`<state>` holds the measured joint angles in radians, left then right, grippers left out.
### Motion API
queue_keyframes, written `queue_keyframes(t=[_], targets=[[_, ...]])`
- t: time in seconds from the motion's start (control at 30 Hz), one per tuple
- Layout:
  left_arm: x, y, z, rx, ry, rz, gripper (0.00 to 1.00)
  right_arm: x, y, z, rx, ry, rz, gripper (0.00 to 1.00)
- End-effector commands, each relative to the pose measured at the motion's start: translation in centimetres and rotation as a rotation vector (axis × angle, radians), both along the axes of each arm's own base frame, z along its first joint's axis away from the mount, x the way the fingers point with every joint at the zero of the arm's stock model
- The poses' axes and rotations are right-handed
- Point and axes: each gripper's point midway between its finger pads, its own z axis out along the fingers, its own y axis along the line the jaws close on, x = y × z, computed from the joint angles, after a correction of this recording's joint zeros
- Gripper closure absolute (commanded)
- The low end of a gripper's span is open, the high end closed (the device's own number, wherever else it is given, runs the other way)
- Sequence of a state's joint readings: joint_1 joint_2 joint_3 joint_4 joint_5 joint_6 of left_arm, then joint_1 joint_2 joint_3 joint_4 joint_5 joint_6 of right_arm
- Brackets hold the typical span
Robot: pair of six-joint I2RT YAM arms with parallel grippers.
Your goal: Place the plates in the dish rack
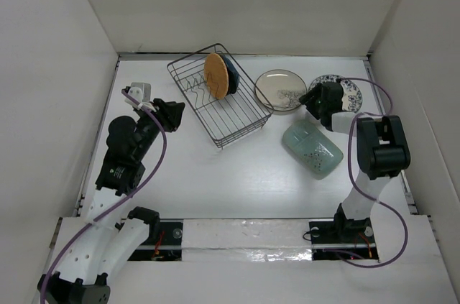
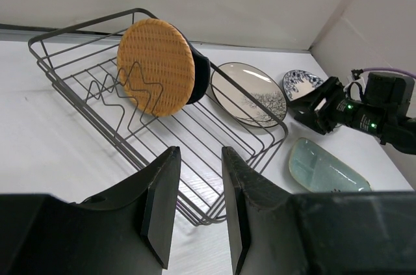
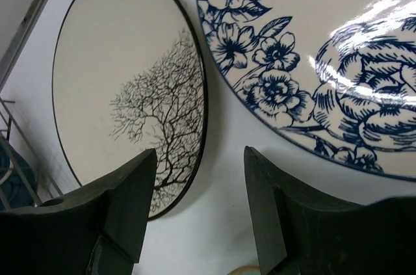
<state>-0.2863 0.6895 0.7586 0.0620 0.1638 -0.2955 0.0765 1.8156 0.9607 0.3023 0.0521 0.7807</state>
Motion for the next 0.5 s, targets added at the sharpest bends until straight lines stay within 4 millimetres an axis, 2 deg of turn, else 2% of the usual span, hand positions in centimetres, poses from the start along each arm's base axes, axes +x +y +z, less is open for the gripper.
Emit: queue_keyframes(t=[0.0,0.03,0.1,0.13,0.2,0.47], targets=[[0.1,-0.3,0.8,-0.004,-0.039,-0.015,0.71,3.5,1.3,3.4,0.114,-0.123,0.004,0.39],[0.1,-0.3,0.8,-0.004,-0.039,-0.015,0.71,3.7,1.9,2.4,0.133,-0.104,0.027,0.40],[0.2,-0.2,0.7,0.000,-0.036,-0.008,0.71,4.2,2.2,2.0,0.148,-0.100,0.031,0.44],[0.1,-0.2,0.7,-0.001,-0.035,-0.007,0.71,4.8,2.5,2.5,0.164,-0.109,0.043,0.45],[0.2,-0.2,0.7,0.000,-0.034,-0.007,0.71,5.3,2.3,1.6,0.191,-0.100,0.030,0.50],[0.4,0.3,0.5,0.013,-0.033,0.024,0.71,5.8,3.8,-0.7,0.324,-0.071,0.033,0.62]])
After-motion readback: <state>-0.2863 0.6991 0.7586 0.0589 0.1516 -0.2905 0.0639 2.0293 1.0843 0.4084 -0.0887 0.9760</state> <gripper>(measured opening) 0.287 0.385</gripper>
